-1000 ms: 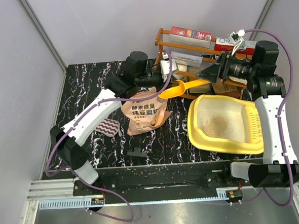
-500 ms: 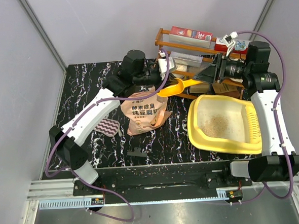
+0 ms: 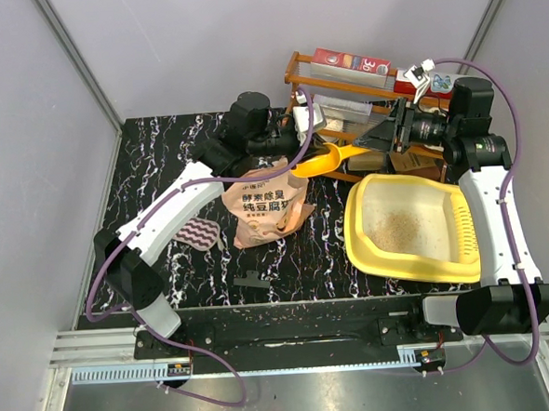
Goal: Fill the litter box with clean litter
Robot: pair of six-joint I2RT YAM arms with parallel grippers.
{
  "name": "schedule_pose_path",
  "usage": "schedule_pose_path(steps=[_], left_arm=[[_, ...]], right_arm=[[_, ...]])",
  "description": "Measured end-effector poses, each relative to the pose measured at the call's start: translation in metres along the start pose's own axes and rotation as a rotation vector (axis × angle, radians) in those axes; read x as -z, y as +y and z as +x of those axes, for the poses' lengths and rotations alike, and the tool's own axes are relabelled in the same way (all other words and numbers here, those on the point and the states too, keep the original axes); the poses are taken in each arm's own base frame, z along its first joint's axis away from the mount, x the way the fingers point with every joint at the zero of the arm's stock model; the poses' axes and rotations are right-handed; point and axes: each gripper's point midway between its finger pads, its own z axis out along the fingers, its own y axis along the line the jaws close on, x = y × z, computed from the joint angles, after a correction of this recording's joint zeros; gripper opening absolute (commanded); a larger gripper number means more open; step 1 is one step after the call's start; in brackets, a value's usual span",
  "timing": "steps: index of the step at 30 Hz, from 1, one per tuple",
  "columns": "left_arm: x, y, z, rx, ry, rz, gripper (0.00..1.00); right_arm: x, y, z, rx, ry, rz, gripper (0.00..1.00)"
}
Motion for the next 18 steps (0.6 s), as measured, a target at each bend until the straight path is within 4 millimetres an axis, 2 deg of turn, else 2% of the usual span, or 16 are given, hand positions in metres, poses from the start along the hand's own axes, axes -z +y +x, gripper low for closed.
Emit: schedule_pose_path(steps=[8, 14, 16, 17, 18], left_arm=[[-0.0007, 0.0036, -0.0005, -0.006, 0.002, -0.023, 0.0], [-0.0012, 0.0047, -0.0015, -0.01, -0.001, -0.029, 0.0], [-0.0011, 0.0042, -0.0014, -0.005, -0.001, -0.027, 0.0], [-0.0011, 0.0044, -0.0013, -0.006, 0.0, -0.028, 0.05], [-0.0011, 0.0045, -0.0013, -0.007, 0.0, -0.029, 0.16]], right_arm=[[0.0, 0.0025, 0.0021, -0.009, 0.003, -0.005, 0.53], [0.0013, 0.0053, 0.0022, 0.002, 0.001, -0.008, 0.17], [0.0014, 0.006, 0.0028, 0.007, 0.003, -0.014, 0.0], [0.0014, 0.006, 0.0029, 0.009, 0.004, -0.014, 0.0], [0.0014, 0.006, 0.0031, 0.01, 0.004, -0.014, 0.0]])
